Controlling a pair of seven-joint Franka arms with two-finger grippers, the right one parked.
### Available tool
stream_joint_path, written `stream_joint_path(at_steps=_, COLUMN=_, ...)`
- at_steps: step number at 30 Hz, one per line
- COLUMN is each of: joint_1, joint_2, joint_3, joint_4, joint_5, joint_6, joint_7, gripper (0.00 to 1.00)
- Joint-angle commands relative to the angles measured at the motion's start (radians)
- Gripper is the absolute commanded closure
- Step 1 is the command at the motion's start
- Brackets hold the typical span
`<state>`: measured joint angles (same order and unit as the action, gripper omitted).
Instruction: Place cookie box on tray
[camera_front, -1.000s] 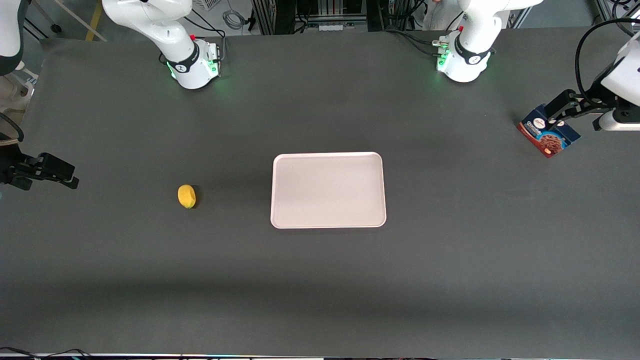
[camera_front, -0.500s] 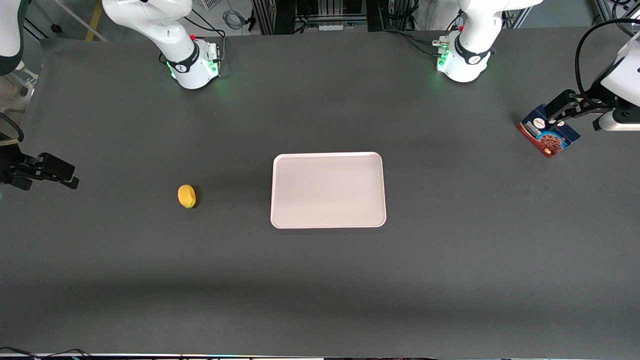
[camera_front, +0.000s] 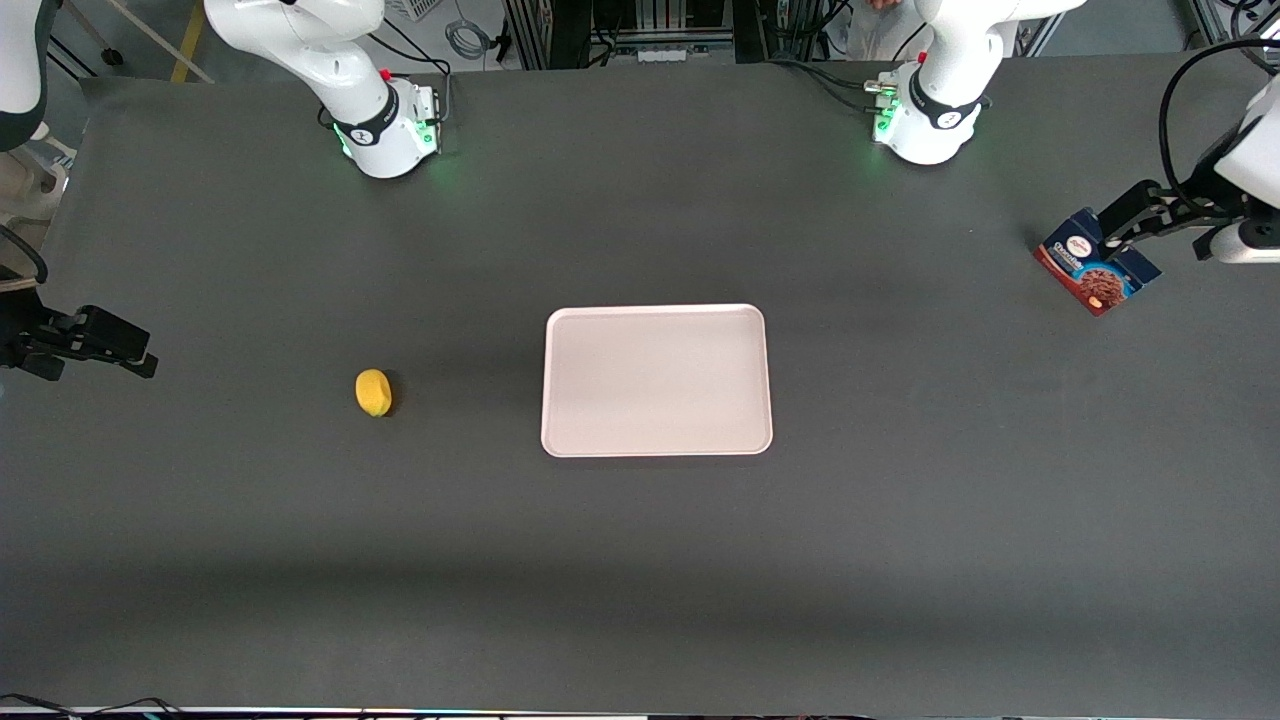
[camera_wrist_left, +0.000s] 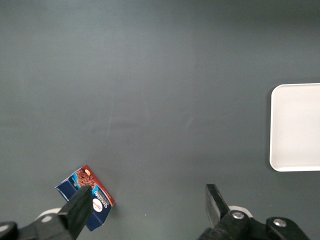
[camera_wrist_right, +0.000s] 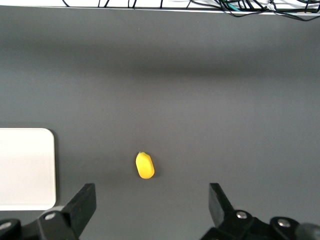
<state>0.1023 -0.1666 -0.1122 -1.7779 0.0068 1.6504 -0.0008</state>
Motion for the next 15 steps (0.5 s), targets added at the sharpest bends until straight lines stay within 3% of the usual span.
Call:
stream_joint_path(at_steps=1, joint_1=0.019, joint_2=-0.005, joint_3=0.000, joint_4=-0.003, joint_5=-0.002, joint_6=-0.017, joint_7=-0.001, gripper=0.00)
stream_joint_path(at_steps=4, joint_1=0.022, joint_2=-0.016, joint_3=0.012, joint_4=-0.018, joint_5=-0.004, joint_6=-0.037, joint_7=-0.025, gripper=0.00)
stream_joint_path(at_steps=15, joint_1=0.019, joint_2=-0.080, joint_3=0.238, joint_4=-0.123, joint_5=-0.011, joint_6=-0.052, joint_7=-0.097, gripper=0.00)
